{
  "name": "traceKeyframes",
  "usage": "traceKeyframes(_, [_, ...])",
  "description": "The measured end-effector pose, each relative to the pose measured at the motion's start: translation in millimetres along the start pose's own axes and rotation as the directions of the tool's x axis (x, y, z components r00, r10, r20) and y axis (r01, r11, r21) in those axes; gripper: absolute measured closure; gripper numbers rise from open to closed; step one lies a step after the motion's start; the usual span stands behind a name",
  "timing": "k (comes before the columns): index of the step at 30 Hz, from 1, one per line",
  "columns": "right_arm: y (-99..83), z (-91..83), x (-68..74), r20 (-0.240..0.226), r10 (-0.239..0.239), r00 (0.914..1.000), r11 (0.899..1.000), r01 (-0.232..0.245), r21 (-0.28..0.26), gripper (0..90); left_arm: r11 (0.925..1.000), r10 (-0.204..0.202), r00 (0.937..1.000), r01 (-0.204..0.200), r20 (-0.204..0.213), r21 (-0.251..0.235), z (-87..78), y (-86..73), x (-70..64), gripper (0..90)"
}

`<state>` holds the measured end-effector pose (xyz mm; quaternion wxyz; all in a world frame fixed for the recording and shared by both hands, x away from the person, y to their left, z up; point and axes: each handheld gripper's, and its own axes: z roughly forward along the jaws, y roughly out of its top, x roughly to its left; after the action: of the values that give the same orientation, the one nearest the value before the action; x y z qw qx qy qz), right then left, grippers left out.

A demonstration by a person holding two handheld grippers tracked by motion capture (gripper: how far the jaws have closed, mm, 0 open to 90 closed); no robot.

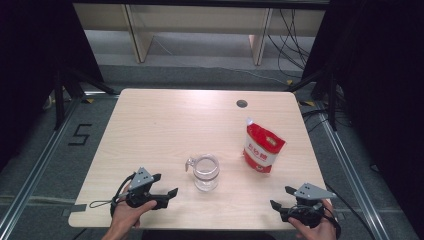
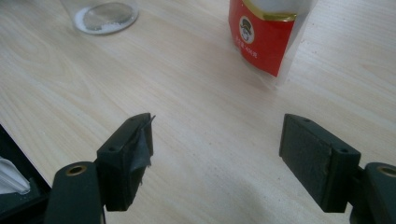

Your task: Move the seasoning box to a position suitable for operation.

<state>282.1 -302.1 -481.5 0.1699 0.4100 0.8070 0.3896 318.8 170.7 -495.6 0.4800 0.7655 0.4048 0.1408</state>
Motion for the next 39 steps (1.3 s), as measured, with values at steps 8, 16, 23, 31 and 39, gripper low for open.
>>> traceKeyframes(8, [0.9, 0.5, -1.4, -0.015, -0.012, 0.9998, 1.0, 0.012, -0.007, 26.6, 0.9993, 0.025, 0.9995, -0.026, -0.021, -0.026, 2.4, 7.7, 2.3, 19.5])
traceKeyframes(16, [0.9, 3.5, 1.0, -0.035, -0.003, 0.9994, 1.0, 0.002, -0.003, 26.7, 0.9992, 0.029, 0.9988, -0.03, -0.039, -0.028, 14.0, 15.7, 5.2, 23.6])
traceKeyframes(23, [1.6, 4.5, -0.6, -0.022, -0.037, 0.9991, 0.999, 0.037, -0.017, 26.7, 0.9981, 0.043, 0.9985, -0.045, -0.034, -0.043, 22.8, 22.2, 4.5, 27.6])
traceKeyframes(31, [1.6, 4.4, -0.5, -0.029, -0.036, 0.9989, 0.999, 0.035, -0.013, 26.7, 0.9958, 0.086, 0.9953, -0.088, -0.044, -0.027, 34.1, 33.4, 11.5, 37.1])
traceKeyframes(39, [2.0, 5.3, -1.3, -0.035, -0.045, 0.9984, 0.999, 0.045, -0.017, 26.7, 0.9851, 0.171, 0.985, -0.171, -0.019, -0.013, 47.0, 38.4, 10.9, 46.1])
